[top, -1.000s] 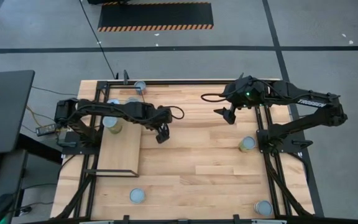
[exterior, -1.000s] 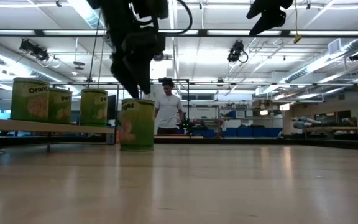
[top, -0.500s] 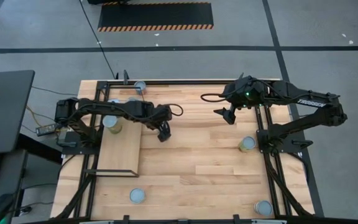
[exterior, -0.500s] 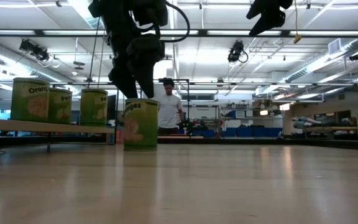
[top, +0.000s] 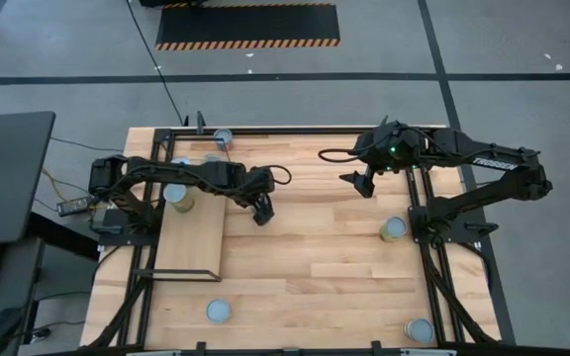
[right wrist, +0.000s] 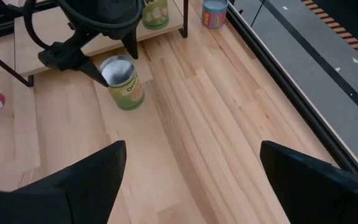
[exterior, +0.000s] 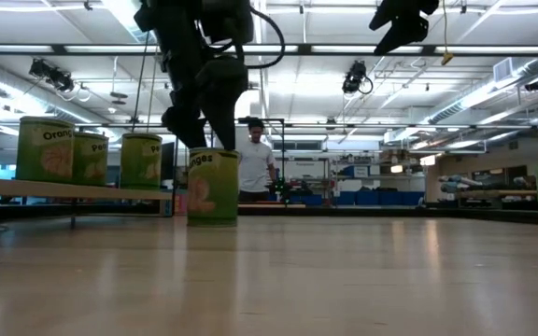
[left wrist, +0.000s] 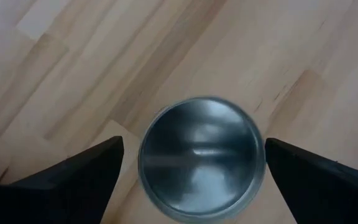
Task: Pick and place cans onto a shelf
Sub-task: Put the large canned oranges on the shelf aligned with the other large canned oranges
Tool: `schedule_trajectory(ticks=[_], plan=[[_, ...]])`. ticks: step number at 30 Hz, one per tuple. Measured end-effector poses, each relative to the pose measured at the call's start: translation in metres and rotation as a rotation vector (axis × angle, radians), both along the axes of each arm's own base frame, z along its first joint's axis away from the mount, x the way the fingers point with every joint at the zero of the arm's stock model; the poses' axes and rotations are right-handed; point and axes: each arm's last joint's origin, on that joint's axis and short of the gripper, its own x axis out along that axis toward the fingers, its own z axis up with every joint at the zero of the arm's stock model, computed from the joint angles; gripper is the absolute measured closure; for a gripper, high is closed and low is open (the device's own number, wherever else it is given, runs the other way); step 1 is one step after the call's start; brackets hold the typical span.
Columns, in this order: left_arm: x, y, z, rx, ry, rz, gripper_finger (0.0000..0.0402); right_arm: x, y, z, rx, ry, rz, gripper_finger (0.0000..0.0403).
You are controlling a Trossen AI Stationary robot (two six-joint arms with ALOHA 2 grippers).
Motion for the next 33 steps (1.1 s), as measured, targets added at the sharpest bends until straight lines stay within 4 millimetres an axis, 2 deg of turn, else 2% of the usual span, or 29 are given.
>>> schedule_trajectory(ticks=[6, 15, 18, 22, 25, 27, 30, 33], plan=[[0.002, -0.002, 0.001, 0.033, -0.02, -0.005, 0.0004, 0.0, 0.0, 0.0, 0.002, -0.001, -0.002, 0.0025], [0.011, -0.005, -0.024, 0.039, 0.065, -0.005, 0.0009, 0.0, 0.0, 0.0, 0.012, -0.005, -0.011, 0.0025], [0.011, -0.005, -0.029, 0.023, 0.086, -0.01, 0.0034, 0.0, 0.0, 0.0, 0.015, -0.006, -0.015, 0.0025], [0.011, -0.006, -0.024, 0.002, 0.07, -0.034, 0.0092, 0.0, 0.0, 0.0, 0.016, -0.006, -0.016, 0.0025], [0.011, -0.007, -0.01, -0.013, 0.05, -0.094, 0.0096, 0.0, 0.0, 0.0, 0.013, -0.006, -0.016, 0.0025], [0.007, -0.008, 0.007, -0.013, 0.04, -0.141, 0.0096, 0.0, 0.0, 0.0, 0.012, -0.007, -0.016, 0.0025], [-0.002, -0.011, 0.04, 0.019, -0.03, -0.203, 0.0096, 0.0, 0.0, 0.0, 0.009, -0.006, -0.013, 0.0025], [-0.023, -0.013, 0.073, 0.039, -0.118, -0.265, 0.0096, 0.0, 0.0, 0.0, 0.004, -0.004, -0.009, 0.0025]])
